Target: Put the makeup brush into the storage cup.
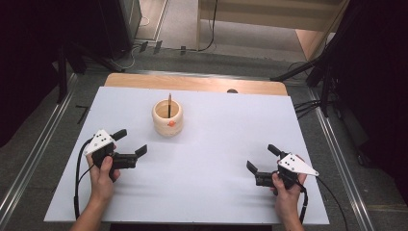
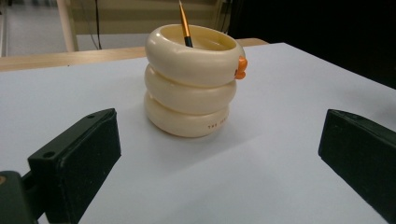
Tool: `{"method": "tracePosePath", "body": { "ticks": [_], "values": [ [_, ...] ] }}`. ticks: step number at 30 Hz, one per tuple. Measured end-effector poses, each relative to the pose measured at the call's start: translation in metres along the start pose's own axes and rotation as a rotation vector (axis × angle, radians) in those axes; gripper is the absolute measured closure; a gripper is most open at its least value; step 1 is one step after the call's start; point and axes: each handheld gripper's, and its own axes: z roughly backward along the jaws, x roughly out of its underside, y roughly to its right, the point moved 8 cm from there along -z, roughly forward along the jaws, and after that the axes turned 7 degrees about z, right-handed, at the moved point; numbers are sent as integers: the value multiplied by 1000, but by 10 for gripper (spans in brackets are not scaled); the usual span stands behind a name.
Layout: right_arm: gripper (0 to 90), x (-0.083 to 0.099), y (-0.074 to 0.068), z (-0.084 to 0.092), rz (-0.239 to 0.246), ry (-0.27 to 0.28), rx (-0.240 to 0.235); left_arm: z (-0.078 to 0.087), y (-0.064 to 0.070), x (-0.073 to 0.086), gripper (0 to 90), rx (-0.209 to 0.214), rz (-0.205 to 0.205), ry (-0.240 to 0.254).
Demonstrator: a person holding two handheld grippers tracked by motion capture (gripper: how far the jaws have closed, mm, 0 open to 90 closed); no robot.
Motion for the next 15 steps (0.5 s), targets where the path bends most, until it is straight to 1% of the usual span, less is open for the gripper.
{"method": "tracePosePath", "body": {
  "ticks": [3, 10, 13, 15],
  "values": [
    [0, 0, 0, 0, 1, 0, 0, 3, -1, 4, 1, -8, -10, -9],
    [0, 0, 1, 0, -1, 1, 4, 13, -5, 9, 1, -22, 4, 2],
    [0, 1, 1, 0, -1, 1, 4, 18, -7, 11, 1, -29, 0, 3],
    [0, 1, 1, 0, -2, 1, 5, 21, -8, 12, 1, -41, -7, 1]
  ]
}}
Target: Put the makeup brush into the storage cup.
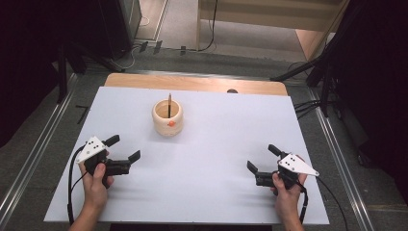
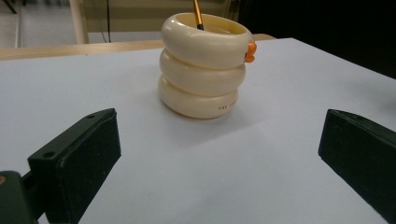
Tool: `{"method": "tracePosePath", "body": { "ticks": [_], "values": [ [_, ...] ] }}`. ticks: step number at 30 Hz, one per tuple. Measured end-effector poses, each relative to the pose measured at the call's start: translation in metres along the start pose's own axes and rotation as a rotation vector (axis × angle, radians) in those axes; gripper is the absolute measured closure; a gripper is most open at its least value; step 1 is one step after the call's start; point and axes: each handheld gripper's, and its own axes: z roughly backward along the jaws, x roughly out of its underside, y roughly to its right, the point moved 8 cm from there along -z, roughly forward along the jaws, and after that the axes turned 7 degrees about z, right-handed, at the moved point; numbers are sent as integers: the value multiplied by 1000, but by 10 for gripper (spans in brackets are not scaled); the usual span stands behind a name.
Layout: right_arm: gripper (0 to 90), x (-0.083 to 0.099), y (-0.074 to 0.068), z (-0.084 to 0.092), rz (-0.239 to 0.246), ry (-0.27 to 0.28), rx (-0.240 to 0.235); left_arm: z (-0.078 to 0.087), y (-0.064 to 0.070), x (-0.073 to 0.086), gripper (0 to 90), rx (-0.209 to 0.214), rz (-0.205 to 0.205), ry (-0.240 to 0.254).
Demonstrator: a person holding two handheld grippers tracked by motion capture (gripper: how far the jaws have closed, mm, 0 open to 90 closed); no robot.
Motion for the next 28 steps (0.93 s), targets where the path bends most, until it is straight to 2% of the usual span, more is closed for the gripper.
{"method": "tracePosePath", "body": {
  "ticks": [21, 28],
  "values": [
    [0, 2, 3, 1, -6, -2, 11, 31, -14, 12, 1, -53, -6, -2],
    [0, 4, 4, 1, -26, -3, 6, 36, -22, 8, 1, -68, 10, 19]
  ]
}}
